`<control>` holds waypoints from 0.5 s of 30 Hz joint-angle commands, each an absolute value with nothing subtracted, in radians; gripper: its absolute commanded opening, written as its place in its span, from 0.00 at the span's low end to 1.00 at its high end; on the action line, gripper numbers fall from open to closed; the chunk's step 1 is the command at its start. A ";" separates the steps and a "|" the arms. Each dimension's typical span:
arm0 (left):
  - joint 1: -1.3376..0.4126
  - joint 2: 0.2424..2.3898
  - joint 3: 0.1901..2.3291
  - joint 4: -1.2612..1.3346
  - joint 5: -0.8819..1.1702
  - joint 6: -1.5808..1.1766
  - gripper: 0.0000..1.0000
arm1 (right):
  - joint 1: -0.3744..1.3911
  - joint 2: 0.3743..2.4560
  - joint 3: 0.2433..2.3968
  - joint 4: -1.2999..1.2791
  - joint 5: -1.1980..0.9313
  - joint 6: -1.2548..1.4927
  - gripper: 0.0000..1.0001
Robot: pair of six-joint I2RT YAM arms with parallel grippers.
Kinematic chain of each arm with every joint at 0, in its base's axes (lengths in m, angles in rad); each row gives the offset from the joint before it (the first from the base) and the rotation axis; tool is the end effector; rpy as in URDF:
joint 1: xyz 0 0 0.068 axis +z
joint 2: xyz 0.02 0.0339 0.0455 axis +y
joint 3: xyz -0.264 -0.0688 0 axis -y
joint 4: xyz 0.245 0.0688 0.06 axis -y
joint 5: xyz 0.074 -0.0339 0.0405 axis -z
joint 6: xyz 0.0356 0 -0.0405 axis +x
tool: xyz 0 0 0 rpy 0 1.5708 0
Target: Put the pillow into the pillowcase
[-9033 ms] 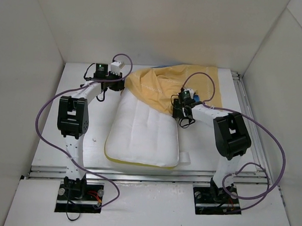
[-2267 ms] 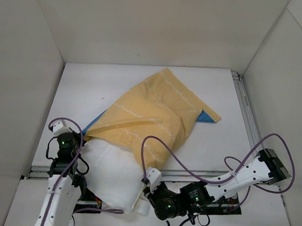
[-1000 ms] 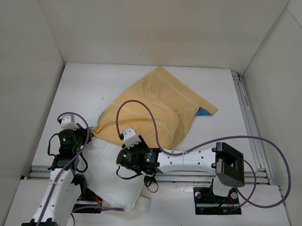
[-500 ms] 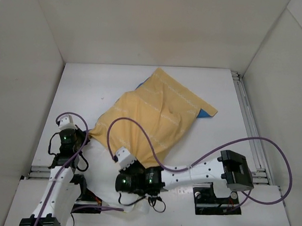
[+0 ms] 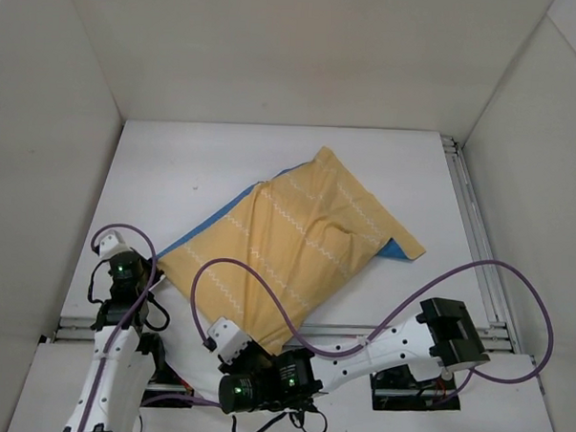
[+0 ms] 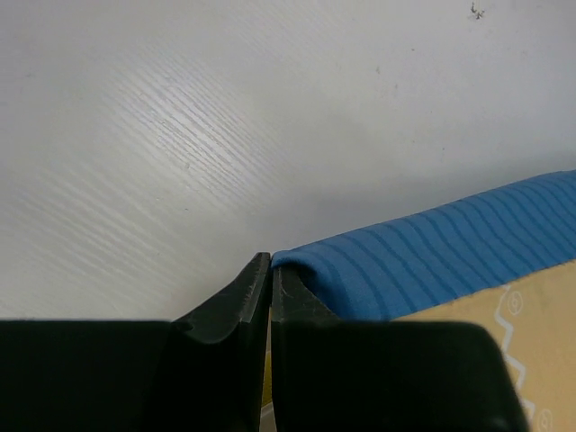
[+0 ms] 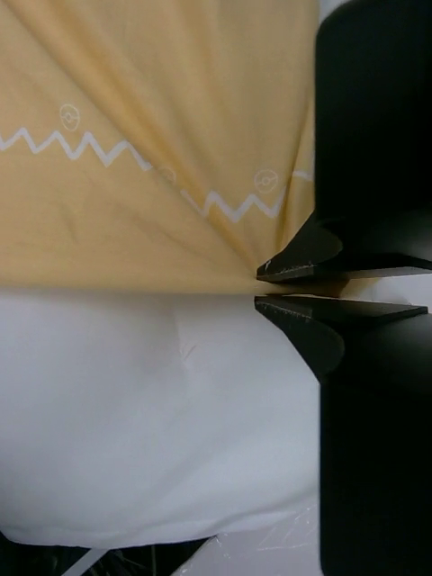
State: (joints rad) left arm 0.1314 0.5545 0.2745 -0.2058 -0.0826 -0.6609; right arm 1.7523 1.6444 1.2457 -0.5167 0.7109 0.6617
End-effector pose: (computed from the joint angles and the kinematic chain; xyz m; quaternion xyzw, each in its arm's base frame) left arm 0.1428 0.0218 0.1913 -0.3499 0.7812 -0.1009 0.5071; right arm -0.0403 0.3485 0.2569 -0.3646 0.8170 0.1648 0.4153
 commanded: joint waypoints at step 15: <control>0.152 0.474 0.325 -0.305 -0.261 -0.770 0.00 | 1.674 1.325 0.917 -0.471 0.535 0.939 0.67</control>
State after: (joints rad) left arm 0.1398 0.4736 0.2749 -0.3130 -0.2131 -0.7532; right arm 1.6630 1.3102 0.9417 -0.4763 0.5522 0.8822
